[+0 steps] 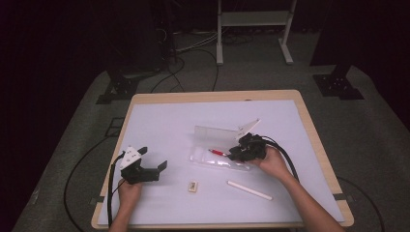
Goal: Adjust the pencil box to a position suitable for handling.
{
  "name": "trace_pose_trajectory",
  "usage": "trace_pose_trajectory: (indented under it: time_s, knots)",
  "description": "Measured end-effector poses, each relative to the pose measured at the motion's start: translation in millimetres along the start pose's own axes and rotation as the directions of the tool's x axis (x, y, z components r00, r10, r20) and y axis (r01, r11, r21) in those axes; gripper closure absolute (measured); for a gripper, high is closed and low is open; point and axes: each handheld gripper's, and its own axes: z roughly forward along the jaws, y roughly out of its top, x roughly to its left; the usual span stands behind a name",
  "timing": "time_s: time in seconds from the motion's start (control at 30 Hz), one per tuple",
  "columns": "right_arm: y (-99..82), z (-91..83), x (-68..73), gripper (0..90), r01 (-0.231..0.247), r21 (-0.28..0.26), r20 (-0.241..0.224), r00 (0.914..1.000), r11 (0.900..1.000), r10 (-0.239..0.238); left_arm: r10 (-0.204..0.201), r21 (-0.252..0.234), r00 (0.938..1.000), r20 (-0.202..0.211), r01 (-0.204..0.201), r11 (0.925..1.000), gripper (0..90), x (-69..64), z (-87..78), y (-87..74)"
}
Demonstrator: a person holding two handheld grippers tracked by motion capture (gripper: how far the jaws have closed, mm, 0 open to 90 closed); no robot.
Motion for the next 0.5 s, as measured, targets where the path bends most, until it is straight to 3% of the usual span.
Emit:
trace_pose_trajectory:
  time_s: [0.5]
  knots:
    - [-9.9, -18.9, 15.8, 62.2, -0.011, -0.008, -0.01, 0.9999, 0.9999, 0.011, 0.0, 0.001, 1.0, -0.001, 0.0, 1.0, 0.0, 0.0, 0.1, 0.0]
